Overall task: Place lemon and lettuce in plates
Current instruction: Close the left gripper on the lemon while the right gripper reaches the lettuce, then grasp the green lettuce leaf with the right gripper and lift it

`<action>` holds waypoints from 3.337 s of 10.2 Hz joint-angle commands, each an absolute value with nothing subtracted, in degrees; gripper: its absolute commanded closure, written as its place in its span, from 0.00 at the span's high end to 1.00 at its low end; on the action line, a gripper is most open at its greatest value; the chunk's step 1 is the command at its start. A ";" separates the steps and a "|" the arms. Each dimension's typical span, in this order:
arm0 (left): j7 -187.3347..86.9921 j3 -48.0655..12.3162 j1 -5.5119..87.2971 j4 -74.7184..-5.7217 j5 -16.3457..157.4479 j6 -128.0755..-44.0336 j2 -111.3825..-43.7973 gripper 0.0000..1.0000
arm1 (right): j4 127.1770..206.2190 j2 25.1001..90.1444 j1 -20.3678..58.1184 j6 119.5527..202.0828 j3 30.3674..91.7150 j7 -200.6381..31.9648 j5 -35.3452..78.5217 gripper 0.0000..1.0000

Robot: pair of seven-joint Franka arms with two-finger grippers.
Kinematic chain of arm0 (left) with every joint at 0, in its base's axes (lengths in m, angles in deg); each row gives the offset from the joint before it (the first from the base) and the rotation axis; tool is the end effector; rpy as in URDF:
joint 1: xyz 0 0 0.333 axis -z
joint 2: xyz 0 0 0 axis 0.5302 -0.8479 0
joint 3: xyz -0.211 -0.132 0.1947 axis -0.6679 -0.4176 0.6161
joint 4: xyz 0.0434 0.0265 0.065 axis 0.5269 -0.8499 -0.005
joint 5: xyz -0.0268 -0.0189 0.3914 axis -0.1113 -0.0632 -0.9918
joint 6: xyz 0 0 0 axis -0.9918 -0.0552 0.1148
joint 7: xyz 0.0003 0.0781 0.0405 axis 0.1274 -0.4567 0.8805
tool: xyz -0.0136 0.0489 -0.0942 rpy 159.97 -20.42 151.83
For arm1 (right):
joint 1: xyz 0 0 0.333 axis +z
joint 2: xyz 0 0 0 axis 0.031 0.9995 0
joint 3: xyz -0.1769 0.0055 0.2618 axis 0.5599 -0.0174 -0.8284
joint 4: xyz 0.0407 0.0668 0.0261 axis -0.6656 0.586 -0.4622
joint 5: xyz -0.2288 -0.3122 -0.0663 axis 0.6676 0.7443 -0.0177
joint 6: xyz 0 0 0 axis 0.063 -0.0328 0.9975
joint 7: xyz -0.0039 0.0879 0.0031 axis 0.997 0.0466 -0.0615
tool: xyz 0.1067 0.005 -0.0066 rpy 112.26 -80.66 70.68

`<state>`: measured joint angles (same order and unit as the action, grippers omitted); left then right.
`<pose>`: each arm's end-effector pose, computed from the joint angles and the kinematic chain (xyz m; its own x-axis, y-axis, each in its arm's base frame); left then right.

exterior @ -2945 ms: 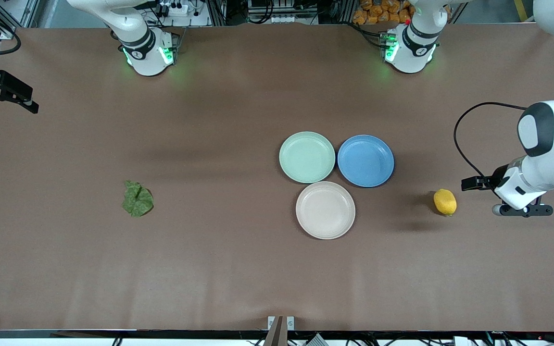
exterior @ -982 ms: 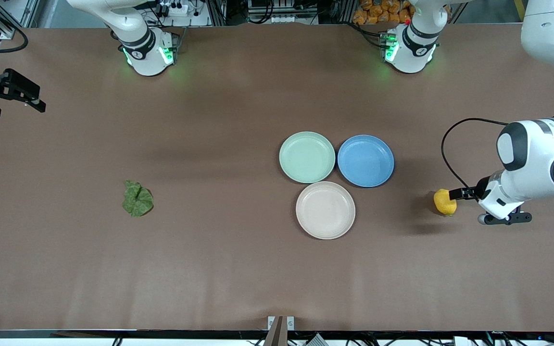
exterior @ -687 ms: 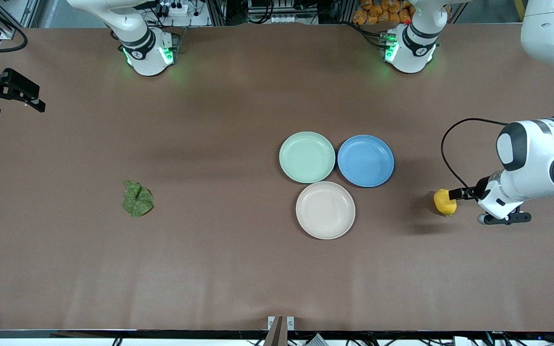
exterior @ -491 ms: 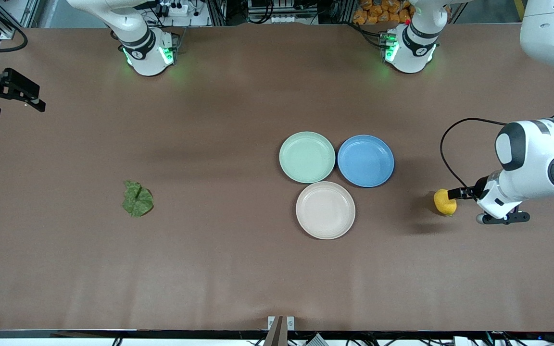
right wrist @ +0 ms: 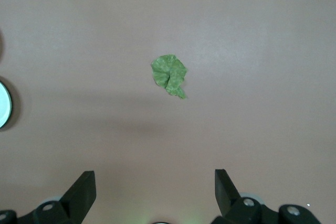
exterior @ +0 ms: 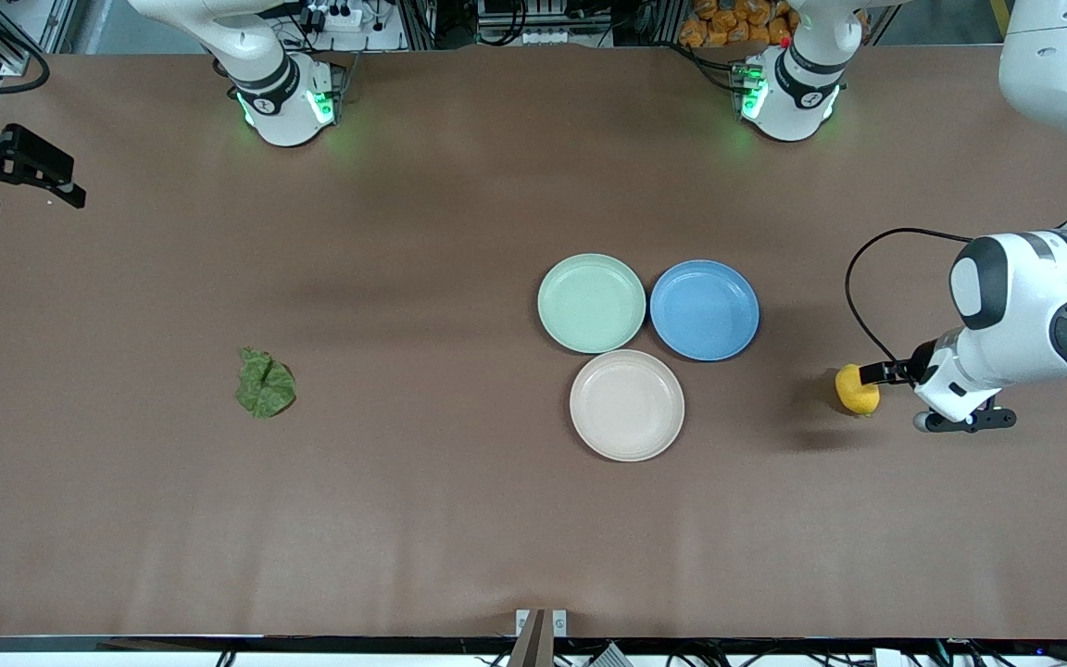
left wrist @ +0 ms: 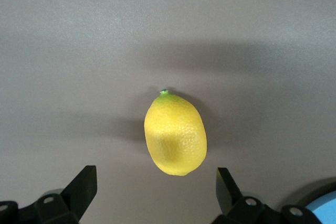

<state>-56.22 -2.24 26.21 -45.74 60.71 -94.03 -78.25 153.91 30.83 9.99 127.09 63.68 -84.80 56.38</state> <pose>0.6310 0.0376 0.2722 0.9921 0.0566 -0.1121 0.0578 -0.9983 0.0081 0.5211 0.0030 0.6747 0.9945 0.1038 -0.0152 0.1030 -0.9936 -0.0466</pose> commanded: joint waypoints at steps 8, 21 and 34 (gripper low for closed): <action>-54.25 -2.19 26.66 -46.15 60.33 -95.72 -78.95 1.00 | 152.75 30.47 9.86 127.55 63.41 -84.75 55.53 1.00; -49.69 -2.27 26.65 -50.02 60.33 -102.22 -80.00 1.00 | 174.64 59.97 10.39 169.71 63.24 -81.59 55.63 1.00; -46.69 -2.45 27.98 -51.33 58.59 -107.41 -83.79 0.12 | 175.63 65.10 10.04 172.76 62.63 -81.33 55.36 0.00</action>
<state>-47.80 -2.56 27.78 -50.44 60.54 -106.48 -84.04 177.83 66.52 10.27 177.41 62.94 -81.89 55.60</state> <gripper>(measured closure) 0.106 0.982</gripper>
